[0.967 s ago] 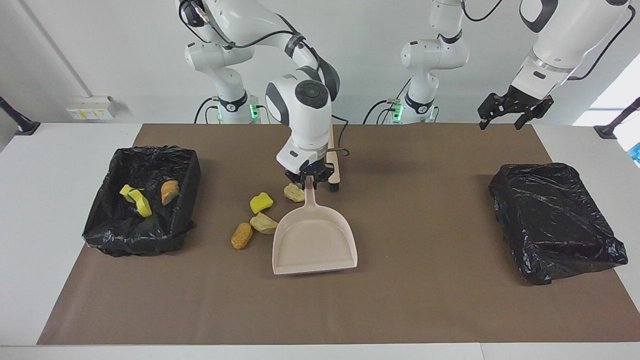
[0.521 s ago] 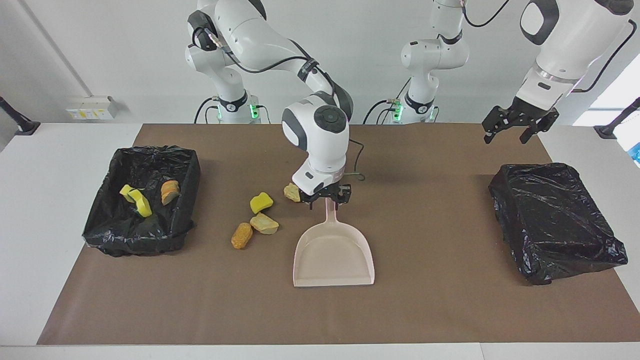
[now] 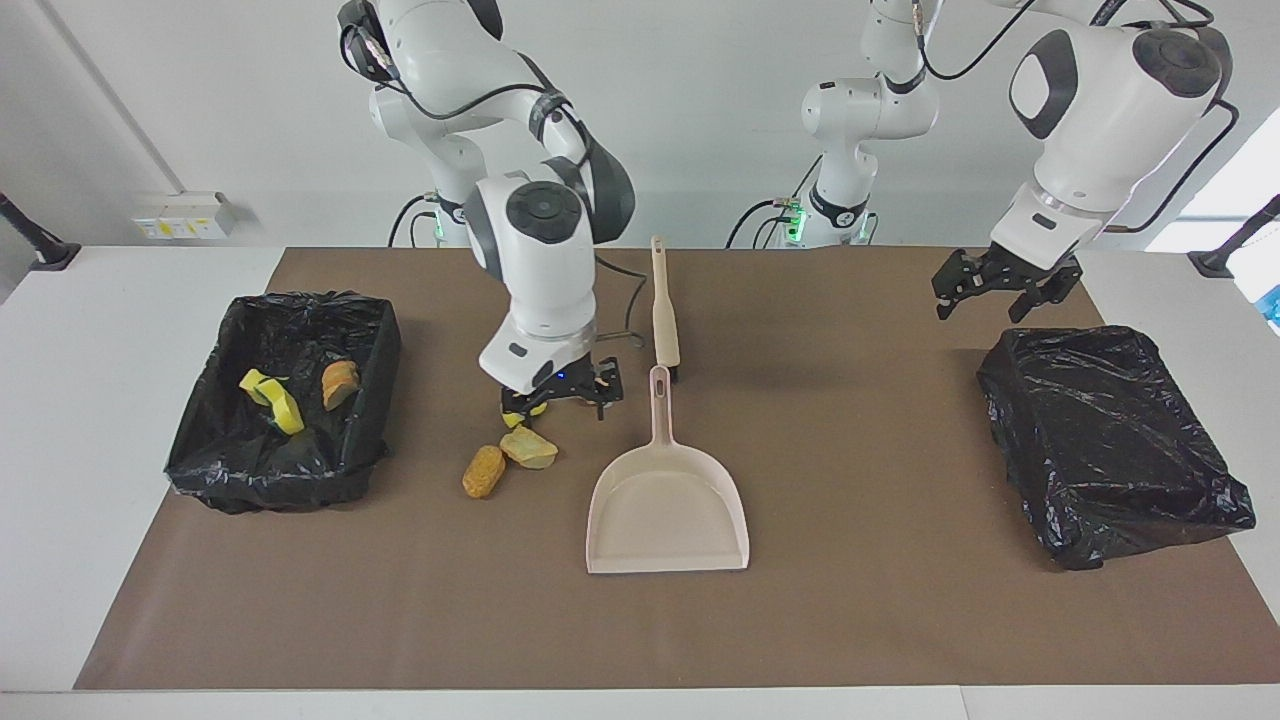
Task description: Sweep and dump trash in bin
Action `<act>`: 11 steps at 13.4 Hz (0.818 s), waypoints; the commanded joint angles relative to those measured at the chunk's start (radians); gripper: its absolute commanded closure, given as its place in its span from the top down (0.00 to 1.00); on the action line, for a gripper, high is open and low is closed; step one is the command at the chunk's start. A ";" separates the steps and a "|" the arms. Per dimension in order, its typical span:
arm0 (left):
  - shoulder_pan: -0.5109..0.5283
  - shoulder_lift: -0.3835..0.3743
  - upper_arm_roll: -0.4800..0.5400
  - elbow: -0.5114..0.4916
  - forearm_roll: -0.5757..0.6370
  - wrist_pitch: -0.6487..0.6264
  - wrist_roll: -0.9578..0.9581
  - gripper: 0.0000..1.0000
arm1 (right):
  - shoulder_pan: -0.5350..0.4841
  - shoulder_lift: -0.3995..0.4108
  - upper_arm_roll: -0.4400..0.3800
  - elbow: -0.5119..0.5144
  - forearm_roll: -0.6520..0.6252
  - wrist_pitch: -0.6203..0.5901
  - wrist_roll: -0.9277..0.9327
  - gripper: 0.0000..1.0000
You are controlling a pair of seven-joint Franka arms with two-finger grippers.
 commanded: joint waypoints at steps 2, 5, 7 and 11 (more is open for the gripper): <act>-0.170 0.123 0.013 0.110 0.001 0.012 -0.131 1.00 | -0.109 -0.094 0.014 -0.014 0.047 -0.034 -0.132 1.00; -0.293 0.226 0.013 0.139 -0.074 0.134 -0.326 1.00 | -0.152 -0.157 0.009 -0.020 0.089 -0.104 -0.111 1.00; -0.335 0.234 0.013 0.131 -0.115 0.156 -0.343 1.00 | -0.170 -0.206 0.009 -0.027 0.104 -0.167 -0.066 1.00; -0.406 0.245 0.013 0.067 -0.119 0.222 -0.346 1.00 | -0.187 -0.272 0.006 -0.025 0.126 -0.279 -0.059 1.00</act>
